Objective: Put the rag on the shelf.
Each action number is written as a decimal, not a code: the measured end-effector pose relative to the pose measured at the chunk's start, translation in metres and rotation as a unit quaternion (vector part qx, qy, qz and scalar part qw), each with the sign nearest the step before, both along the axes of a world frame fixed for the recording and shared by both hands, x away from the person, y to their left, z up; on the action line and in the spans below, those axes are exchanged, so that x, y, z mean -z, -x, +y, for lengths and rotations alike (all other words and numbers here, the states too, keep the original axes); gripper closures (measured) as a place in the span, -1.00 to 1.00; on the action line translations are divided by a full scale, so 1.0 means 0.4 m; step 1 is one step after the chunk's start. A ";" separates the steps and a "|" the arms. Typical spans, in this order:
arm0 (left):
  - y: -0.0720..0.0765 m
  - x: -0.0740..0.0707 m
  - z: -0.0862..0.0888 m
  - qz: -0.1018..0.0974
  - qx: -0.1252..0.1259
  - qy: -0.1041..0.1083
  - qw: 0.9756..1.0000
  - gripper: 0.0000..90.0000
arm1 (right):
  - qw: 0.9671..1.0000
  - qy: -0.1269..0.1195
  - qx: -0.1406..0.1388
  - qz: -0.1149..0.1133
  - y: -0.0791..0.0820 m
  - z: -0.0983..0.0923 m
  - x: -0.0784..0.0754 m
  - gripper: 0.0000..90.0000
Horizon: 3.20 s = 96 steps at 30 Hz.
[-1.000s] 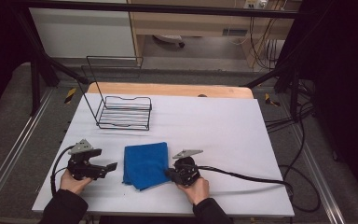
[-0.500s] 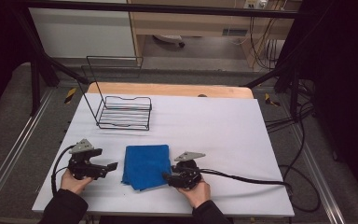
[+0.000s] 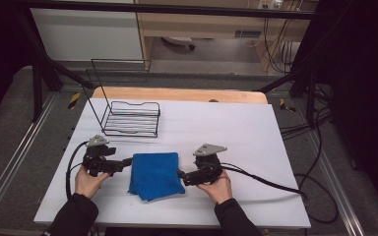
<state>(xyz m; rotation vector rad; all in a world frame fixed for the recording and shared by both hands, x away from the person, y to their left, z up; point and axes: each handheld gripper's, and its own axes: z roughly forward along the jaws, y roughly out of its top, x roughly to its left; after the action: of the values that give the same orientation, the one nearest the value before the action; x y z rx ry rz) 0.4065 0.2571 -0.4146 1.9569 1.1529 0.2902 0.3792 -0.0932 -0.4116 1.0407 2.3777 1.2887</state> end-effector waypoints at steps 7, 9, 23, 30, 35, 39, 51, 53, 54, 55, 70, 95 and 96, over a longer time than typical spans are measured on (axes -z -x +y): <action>-0.049 0.032 -0.040 0.031 -0.021 -0.018 0.999 -0.16 | 1.000 0.000 0.007 0.014 0.000 -0.024 0.013 -0.92; -0.050 0.040 -0.050 0.039 -0.017 -0.019 0.999 -0.03 | 1.000 0.006 0.009 0.018 0.000 -0.027 0.017 -0.93; -0.059 0.071 -0.091 0.051 -0.012 -0.040 0.998 0.54 | 0.999 0.017 0.011 0.037 -0.005 -0.017 0.040 -0.93; -0.056 0.074 -0.096 0.051 -0.013 -0.044 0.998 0.57 | 0.999 0.018 0.014 0.033 -0.006 -0.018 0.038 -0.95; -0.053 0.075 -0.097 0.056 -0.011 -0.039 0.998 0.68 | 0.999 0.016 0.007 0.039 -0.007 -0.022 0.031 -0.85; -0.051 0.074 -0.102 0.057 -0.008 -0.042 0.997 0.77 | 0.999 0.011 0.008 0.043 -0.012 -0.021 0.029 -0.84; -0.043 0.075 -0.111 0.041 -0.002 -0.060 0.997 0.80 | 0.999 -0.025 0.030 0.038 -0.074 0.051 0.006 -0.58; -0.043 0.075 -0.111 0.040 -0.001 -0.061 0.997 0.80 | 0.998 -0.016 0.038 0.047 -0.093 0.069 0.014 -0.46; -0.044 0.076 -0.109 0.040 0.000 -0.060 0.997 0.80 | 0.998 -0.016 0.039 0.050 -0.103 0.074 0.020 -0.39; -0.045 0.076 -0.108 0.041 -0.001 -0.056 0.998 0.80 | 0.997 -0.015 0.043 0.056 -0.112 0.078 0.027 -0.30; -0.049 0.078 -0.100 0.047 0.006 -0.044 0.998 0.81 | 0.992 -0.006 0.058 0.115 -0.169 0.100 0.100 0.53; 0.006 -0.006 -0.059 -0.023 0.000 0.036 0.999 0.88 | 0.994 -0.078 0.044 0.064 -0.125 0.080 0.014 0.92; 0.011 -0.012 -0.057 -0.028 0.001 0.042 0.999 0.88 | 0.994 -0.082 0.044 0.058 -0.121 0.079 0.007 0.91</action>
<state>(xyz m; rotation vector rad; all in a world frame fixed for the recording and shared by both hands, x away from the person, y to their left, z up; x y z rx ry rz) 0.4019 0.2344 -0.4097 1.8647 1.1086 0.2894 0.4275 -0.0618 -0.4146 1.2852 2.3106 1.4482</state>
